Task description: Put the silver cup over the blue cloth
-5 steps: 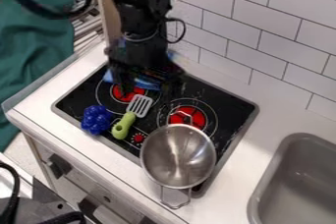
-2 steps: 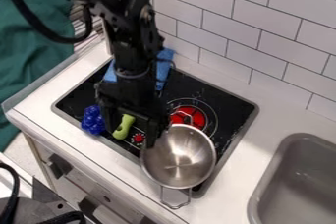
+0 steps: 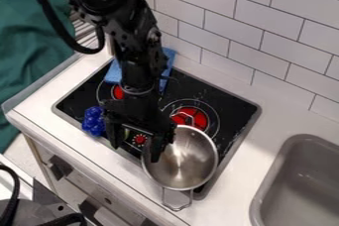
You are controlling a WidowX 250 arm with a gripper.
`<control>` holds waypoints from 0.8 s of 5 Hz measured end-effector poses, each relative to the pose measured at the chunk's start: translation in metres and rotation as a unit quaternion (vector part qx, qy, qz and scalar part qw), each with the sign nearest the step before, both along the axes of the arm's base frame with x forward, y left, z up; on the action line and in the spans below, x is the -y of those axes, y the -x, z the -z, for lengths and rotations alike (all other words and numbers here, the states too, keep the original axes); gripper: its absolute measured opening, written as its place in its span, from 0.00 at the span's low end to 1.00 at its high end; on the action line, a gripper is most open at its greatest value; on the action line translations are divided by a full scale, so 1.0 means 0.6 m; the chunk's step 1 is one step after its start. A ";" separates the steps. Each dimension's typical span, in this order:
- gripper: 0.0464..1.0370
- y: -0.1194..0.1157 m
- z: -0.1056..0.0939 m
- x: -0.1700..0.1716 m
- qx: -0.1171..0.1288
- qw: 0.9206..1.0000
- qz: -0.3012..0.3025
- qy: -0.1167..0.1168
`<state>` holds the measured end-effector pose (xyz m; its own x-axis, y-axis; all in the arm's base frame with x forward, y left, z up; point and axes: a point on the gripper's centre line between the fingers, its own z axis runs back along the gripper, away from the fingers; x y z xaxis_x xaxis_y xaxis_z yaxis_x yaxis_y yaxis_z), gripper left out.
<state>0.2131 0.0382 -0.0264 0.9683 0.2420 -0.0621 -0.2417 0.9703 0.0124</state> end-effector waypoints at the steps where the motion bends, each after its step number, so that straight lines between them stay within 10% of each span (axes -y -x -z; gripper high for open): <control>1: 0.91 -0.004 0.012 0.006 0.001 1.000 -0.011 0.012; 3: 0.30 -0.010 0.024 0.014 0.007 0.999 -0.016 0.029; 4: 0.16 -0.015 0.018 0.014 0.008 1.000 -0.010 0.027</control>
<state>0.2218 0.0299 -0.0375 0.9645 0.2573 -0.0591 -0.2599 0.9646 -0.0435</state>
